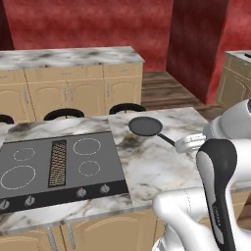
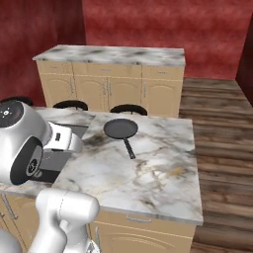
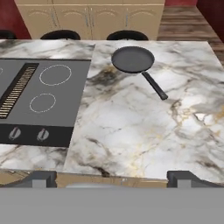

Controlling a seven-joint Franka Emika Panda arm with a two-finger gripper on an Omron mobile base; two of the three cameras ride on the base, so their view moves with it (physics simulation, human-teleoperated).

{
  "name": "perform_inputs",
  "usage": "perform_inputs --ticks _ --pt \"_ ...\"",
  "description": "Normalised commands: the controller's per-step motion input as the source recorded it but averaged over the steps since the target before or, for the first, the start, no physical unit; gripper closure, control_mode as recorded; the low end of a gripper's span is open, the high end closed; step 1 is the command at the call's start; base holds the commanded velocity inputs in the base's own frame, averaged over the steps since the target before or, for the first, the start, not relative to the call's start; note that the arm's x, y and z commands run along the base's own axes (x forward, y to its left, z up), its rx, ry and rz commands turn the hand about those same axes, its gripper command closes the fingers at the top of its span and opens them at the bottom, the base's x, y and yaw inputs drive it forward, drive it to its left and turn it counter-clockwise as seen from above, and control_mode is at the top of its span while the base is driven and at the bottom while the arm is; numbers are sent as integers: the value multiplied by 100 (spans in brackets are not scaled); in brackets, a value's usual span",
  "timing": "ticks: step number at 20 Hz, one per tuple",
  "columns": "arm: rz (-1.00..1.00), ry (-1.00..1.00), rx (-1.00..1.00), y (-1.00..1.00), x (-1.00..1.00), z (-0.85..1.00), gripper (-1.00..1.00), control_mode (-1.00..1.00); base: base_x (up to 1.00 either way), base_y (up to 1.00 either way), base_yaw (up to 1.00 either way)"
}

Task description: Place both pans onto different burners. Then place the lemon and the steak on different pans.

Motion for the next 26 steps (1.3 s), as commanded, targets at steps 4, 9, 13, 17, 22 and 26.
perform_inputs --ticks 4,9,13,17,22,26 --pt "0 0 0 0 0 0 -100 100 40 -50 -5" --pt "0 0 0 0 0 0 -100 100 48 -31 -2" --pt "0 0 0 0 0 0 -100 100 39 -31 0" --pt "0 0 0 0 0 0 -100 100 19 -36 0" --pt "0 0 0 -2 0 0 -100 -100 1 -5 0" --pt "0 -2 0 -15 6 0 -100 -100 0 0 0"
